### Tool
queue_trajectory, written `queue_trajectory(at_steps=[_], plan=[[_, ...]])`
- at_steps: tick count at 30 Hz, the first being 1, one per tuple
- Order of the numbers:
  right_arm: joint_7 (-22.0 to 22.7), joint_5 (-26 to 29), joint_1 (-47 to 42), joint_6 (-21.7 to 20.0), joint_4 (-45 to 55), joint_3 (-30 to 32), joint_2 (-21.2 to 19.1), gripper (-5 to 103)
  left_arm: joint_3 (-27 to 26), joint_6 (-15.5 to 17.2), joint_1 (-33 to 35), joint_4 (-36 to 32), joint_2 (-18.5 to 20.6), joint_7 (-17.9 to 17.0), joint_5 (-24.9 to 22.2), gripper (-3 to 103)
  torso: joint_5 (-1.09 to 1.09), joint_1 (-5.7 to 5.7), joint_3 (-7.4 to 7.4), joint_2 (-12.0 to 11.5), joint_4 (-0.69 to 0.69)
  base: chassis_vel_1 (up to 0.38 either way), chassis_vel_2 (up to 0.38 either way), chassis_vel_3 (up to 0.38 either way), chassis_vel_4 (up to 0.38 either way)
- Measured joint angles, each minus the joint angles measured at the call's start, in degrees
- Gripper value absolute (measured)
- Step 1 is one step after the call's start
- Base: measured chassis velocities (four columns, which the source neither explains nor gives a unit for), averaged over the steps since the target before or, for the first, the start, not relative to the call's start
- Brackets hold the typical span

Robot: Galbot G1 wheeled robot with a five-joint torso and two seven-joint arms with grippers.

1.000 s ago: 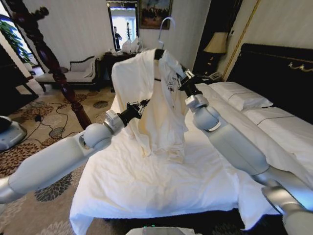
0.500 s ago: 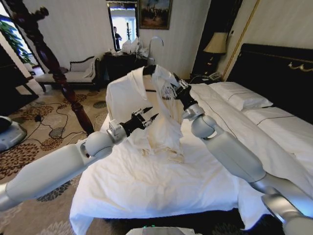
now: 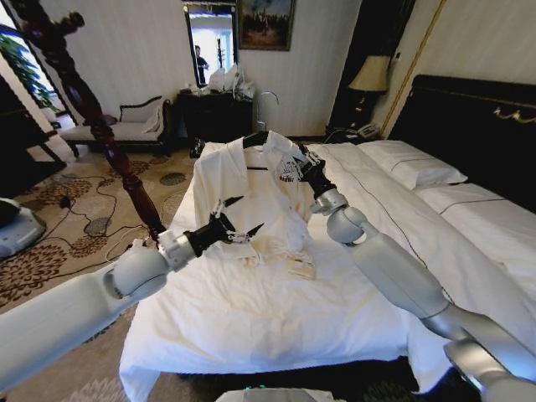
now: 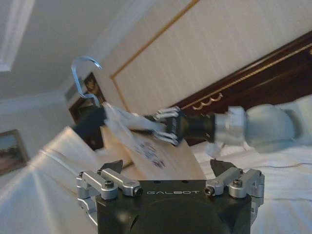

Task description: Pick up the clothes from the bed and hang them on the clothes hanger.

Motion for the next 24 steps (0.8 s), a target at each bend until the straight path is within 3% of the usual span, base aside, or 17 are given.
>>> queue_trajectory(at_steps=[5, 8, 10, 14, 24], plan=[[0.1, -0.1, -0.4, 2.0, 0.0, -0.1, 0.3, 19, -3.4, -1.4, -3.6, 0.2, 4.0, 1.7, -5.9, 100, 0.01, 0.0, 0.0, 0.0, -0.02, 0.0, 0.0, 0.0, 0.0], [0.2, -0.6, -0.7, 3.5, 0.1, -0.1, 0.7, 19, -3.7, -3.7, -9.2, 3.9, 7.2, 6.9, -11.3, 100, 0.01, 0.0, 0.0, 0.0, -0.04, 0.0, 0.0, 0.0, 0.0], [0.2, -0.7, -0.7, 3.8, 0.1, -0.1, 0.8, 19, -4.0, -4.1, -9.8, 4.8, 8.1, 8.4, -12.7, 100, 0.01, 0.01, 0.0, 0.0, -0.04, 0.0, 0.0, 0.0, 0.0], [0.1, -0.9, -0.5, 7.0, 0.0, 0.3, 0.9, 19, -4.4, -6.6, -11.1, 9.2, 12.4, 16.3, -19.3, 100, 0.0, 0.01, 0.0, 0.0, 0.0, 0.0, 0.0, 0.0, 0.0], [-1.2, -0.9, -0.8, 12.1, -0.8, 1.1, 1.1, 19, -3.7, -7.0, -10.8, 14.1, 14.8, 23.3, -25.5, 100, 0.0, 0.01, 0.0, 0.0, -0.02, 0.0, 0.0, 0.0, 0.0]])
